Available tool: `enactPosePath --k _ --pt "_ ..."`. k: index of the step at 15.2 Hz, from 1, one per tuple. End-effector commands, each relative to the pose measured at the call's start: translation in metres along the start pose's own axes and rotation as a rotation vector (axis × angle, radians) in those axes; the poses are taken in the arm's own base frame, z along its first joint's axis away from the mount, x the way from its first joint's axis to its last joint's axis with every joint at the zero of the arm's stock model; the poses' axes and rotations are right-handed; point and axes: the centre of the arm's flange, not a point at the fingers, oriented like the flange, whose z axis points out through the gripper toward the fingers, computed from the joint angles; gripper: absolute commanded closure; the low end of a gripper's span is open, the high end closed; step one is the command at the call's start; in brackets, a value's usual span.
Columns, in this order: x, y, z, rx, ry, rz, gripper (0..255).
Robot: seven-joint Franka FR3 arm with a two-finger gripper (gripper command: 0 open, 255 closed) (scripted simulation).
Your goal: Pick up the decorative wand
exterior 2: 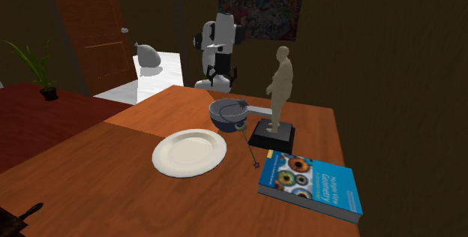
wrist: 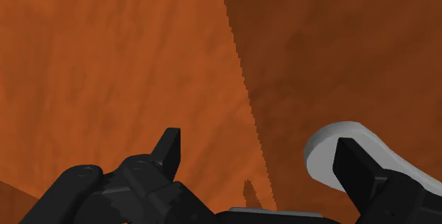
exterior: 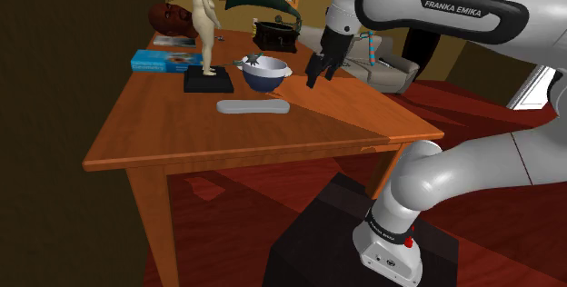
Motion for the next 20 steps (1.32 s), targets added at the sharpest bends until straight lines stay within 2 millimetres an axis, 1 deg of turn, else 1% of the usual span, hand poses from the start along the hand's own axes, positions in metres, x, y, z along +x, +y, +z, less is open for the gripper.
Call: enactPosePath --k 1,10,19,20 --pt "0.0 0.0 0.0 0.0 0.0 0.0 0" --pt "0.102 -0.041 -0.001 -0.01 0.067 0.065 0" --pt "0.206 -0.075 -0.008 -0.02 0.133 0.131 0" --pt "0.206 -0.075 -0.008 -0.02 0.133 0.131 0"
